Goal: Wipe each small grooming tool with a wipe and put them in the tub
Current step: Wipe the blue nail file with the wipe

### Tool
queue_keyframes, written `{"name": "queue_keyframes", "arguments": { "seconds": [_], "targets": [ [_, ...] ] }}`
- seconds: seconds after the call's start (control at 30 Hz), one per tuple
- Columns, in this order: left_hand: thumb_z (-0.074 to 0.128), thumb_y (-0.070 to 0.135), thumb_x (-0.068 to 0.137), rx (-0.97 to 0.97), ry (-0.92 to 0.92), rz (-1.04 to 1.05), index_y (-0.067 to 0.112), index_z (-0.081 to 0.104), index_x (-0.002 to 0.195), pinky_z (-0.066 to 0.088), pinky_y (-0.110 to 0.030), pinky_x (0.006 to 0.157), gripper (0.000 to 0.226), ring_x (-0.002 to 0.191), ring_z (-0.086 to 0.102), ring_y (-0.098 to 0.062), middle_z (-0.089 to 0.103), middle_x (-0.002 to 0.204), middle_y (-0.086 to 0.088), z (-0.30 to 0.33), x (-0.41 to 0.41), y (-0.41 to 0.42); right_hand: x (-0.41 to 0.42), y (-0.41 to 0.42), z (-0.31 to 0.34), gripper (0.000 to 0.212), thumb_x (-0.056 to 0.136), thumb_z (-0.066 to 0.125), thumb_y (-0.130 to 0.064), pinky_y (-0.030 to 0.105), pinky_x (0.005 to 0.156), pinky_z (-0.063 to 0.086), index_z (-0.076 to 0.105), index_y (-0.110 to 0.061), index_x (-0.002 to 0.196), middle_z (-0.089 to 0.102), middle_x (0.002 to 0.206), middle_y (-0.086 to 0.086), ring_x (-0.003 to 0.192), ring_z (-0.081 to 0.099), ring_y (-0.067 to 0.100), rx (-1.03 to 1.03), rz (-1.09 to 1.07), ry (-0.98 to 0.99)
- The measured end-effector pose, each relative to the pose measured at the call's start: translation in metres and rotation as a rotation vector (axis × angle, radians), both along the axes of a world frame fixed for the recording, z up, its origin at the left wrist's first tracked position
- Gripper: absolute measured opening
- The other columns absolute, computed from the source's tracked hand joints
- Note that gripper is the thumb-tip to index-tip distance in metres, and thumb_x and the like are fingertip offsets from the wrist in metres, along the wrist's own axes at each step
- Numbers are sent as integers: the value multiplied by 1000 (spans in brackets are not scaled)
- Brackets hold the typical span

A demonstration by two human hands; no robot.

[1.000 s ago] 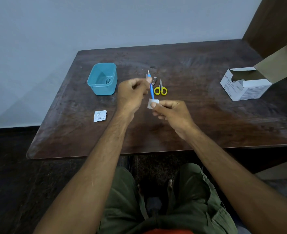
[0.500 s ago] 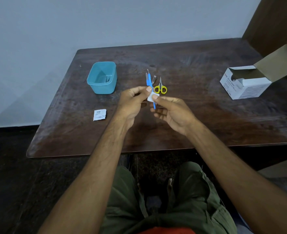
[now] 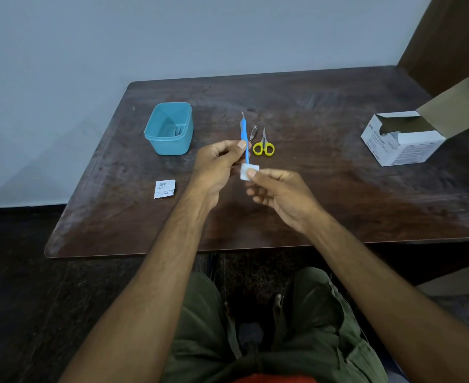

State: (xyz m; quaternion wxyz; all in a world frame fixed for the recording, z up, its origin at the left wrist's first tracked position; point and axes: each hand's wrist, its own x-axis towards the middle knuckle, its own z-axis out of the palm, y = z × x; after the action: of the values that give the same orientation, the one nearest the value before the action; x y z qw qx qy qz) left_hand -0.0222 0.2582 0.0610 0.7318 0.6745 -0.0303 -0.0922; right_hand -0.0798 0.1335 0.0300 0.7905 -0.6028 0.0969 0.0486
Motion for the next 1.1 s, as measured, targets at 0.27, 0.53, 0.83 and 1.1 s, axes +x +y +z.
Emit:
{"name": "queue_keyframes", "arguments": {
  "seconds": [0.27,0.53,0.83,1.1],
  "targets": [
    [51,15,99,52,32,-59,5,63,98,54,-21,55,15,58,66,-9,67,75,-5,-9,-7,2,10,-23,14,6,85,71,-13,15,58,47,75,-9,88,70,74,5,64,61,8,-359,-172,-255],
    [54,14,97,113,-12,-143,8,63,95,54,-24,57,12,57,64,-12,66,76,-8,-16,-18,-2,32,-25,30,15,78,78,-19,25,60,45,74,-5,76,71,74,15,63,59,12,-567,-222,-346],
    [55,10,96,203,-66,-106,11,63,86,53,-23,56,13,53,62,-8,65,71,-5,-20,-19,0,25,-19,20,9,80,77,-21,11,52,43,72,-15,75,66,65,-4,56,58,1,-399,-156,-139],
    [59,14,95,86,-5,-46,7,68,93,56,-23,58,12,58,63,-12,69,75,-7,-19,-22,-1,42,-18,26,22,81,76,-25,18,59,47,73,-7,92,72,84,5,62,62,4,-247,-242,-36]
  ]
}}
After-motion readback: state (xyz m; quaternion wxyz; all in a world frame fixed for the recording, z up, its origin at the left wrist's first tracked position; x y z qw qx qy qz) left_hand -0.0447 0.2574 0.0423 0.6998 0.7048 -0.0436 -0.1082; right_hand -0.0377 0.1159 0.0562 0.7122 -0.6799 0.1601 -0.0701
